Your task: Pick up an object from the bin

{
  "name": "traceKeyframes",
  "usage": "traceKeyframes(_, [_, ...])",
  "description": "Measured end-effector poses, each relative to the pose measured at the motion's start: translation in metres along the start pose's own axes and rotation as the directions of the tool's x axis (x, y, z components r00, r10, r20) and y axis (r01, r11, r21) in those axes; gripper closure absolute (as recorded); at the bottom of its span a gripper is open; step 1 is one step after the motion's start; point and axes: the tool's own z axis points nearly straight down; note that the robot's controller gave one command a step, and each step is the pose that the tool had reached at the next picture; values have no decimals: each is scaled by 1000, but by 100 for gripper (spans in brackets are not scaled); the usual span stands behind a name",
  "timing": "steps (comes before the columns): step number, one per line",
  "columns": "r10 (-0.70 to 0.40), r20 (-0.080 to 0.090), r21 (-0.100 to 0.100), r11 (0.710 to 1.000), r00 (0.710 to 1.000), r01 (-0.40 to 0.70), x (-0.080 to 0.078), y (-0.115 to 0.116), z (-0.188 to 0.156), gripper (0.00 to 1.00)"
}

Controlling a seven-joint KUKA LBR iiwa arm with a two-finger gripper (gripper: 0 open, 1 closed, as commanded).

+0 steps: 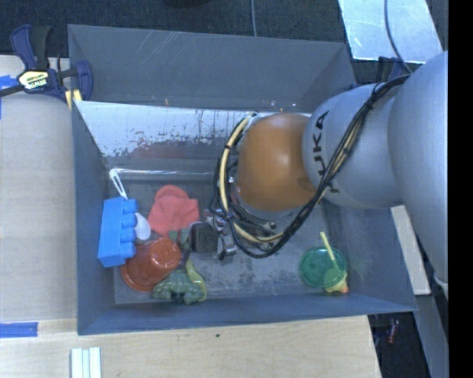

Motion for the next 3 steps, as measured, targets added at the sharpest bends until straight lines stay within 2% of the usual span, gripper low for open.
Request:
traceKeyframes(1, [0, -8, 0, 1000, 1000, 0, 2, 0, -39, 100])
traceKeyframes(2, [1, 0, 0, 1000, 1000, -1, 0, 0, -69, 100])
traceKeyframes(3, [2, -13, -1, 1000, 1000, -2, 3, 0, -94, 100])
